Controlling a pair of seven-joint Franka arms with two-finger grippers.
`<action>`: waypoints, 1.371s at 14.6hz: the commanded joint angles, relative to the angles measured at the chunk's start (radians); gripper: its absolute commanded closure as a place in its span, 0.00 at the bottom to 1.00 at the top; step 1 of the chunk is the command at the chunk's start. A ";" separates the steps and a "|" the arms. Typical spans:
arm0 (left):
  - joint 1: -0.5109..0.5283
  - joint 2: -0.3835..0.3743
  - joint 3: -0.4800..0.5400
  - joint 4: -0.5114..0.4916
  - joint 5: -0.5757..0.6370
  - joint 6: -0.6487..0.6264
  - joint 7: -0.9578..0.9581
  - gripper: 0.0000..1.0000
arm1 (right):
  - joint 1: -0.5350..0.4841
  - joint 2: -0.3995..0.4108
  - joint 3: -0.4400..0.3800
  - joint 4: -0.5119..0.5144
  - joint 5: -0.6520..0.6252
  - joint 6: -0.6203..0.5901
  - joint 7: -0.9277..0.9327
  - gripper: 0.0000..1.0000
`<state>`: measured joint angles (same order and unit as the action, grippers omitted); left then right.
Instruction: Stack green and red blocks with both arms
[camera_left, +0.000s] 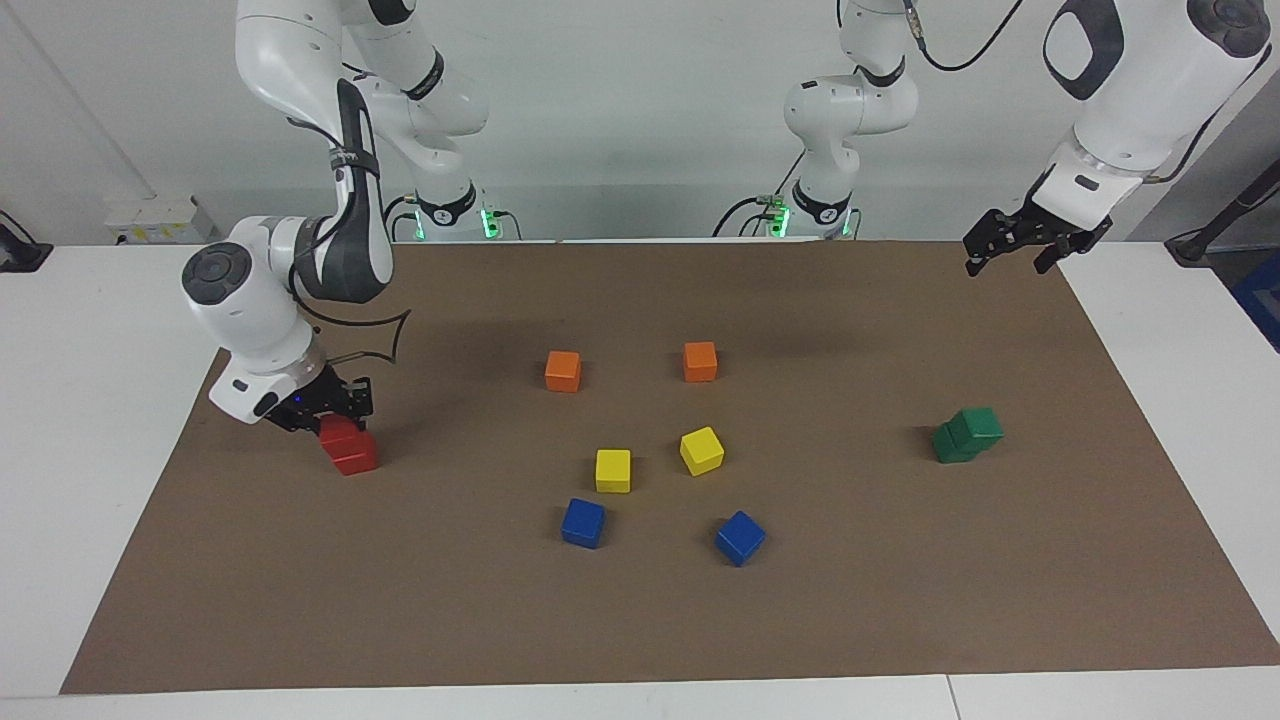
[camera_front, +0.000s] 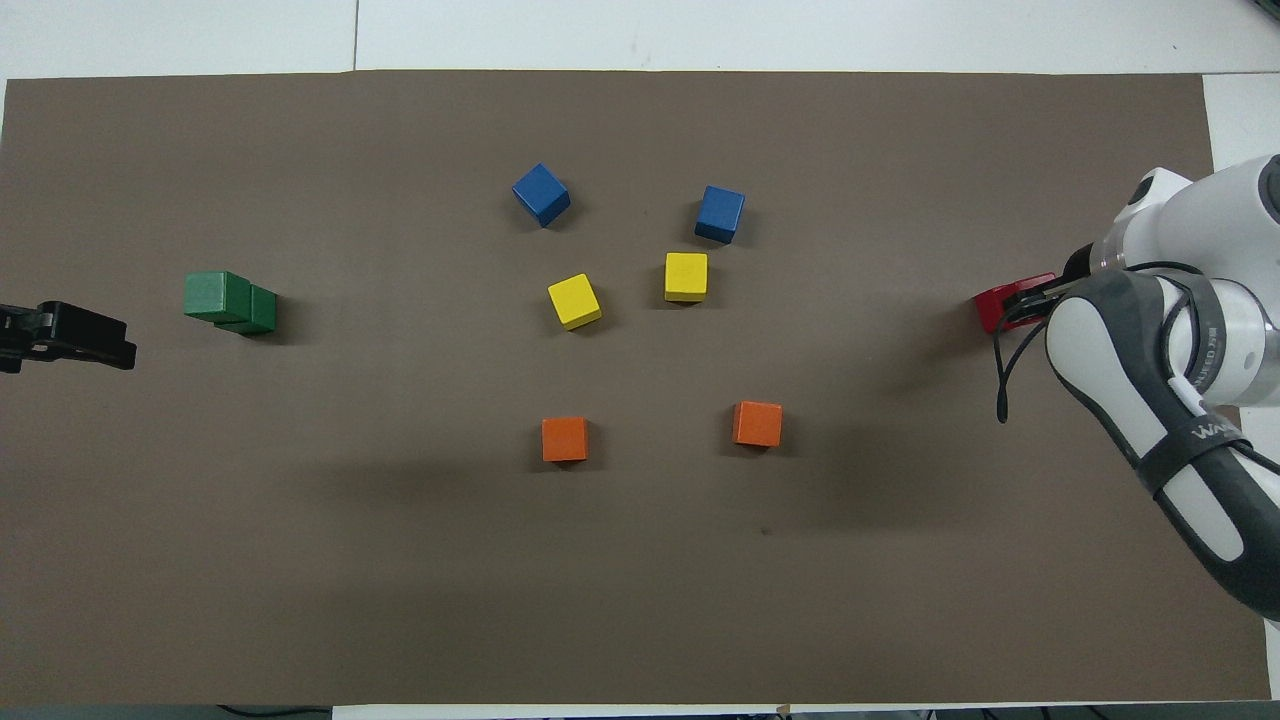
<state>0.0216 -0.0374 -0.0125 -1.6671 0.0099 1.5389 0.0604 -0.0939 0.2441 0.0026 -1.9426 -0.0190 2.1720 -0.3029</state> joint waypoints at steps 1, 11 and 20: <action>0.021 0.008 -0.014 -0.008 -0.011 0.032 -0.008 0.00 | -0.013 -0.022 0.010 -0.038 0.016 0.026 -0.024 1.00; 0.012 0.044 -0.012 0.021 -0.013 0.018 -0.005 0.00 | -0.017 -0.013 0.011 -0.039 0.016 0.046 -0.019 1.00; -0.002 0.034 -0.012 0.021 -0.013 0.017 -0.004 0.00 | -0.013 -0.013 0.011 -0.038 0.016 0.046 -0.016 1.00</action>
<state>0.0210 0.0056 -0.0209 -1.6479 0.0072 1.5535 0.0603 -0.0978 0.2432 0.0036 -1.9466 -0.0190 2.1831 -0.3030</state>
